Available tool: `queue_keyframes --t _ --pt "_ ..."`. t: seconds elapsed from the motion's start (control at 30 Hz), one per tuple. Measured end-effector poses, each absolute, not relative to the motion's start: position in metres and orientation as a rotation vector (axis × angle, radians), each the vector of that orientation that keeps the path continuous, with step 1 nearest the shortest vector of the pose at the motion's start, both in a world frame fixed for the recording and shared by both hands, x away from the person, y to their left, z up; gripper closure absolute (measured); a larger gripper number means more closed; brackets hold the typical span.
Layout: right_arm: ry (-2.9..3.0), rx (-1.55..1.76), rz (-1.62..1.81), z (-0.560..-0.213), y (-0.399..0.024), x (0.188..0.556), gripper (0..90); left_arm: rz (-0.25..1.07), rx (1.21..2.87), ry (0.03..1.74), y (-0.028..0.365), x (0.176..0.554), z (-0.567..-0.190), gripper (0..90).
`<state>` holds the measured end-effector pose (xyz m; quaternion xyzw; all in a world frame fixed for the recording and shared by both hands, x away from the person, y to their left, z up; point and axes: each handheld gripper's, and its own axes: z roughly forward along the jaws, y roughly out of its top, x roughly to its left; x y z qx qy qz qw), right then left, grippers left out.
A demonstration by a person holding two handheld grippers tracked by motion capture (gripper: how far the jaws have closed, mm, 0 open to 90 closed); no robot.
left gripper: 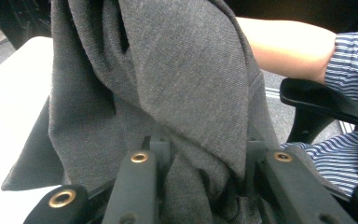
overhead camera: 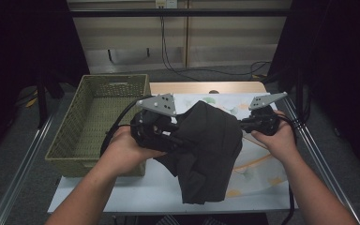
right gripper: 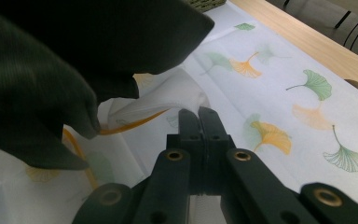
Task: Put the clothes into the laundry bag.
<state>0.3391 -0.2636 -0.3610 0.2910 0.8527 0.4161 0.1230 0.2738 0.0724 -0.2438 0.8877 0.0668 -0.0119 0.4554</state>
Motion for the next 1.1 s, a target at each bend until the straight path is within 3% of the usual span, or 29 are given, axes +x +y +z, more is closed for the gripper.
queue_keyframes --t 1.1 --pt "2.473 0.859 1.221 -0.362 -0.268 0.338 90.0 -0.163 2.230 0.047 0.018 0.273 -0.294 67.5"
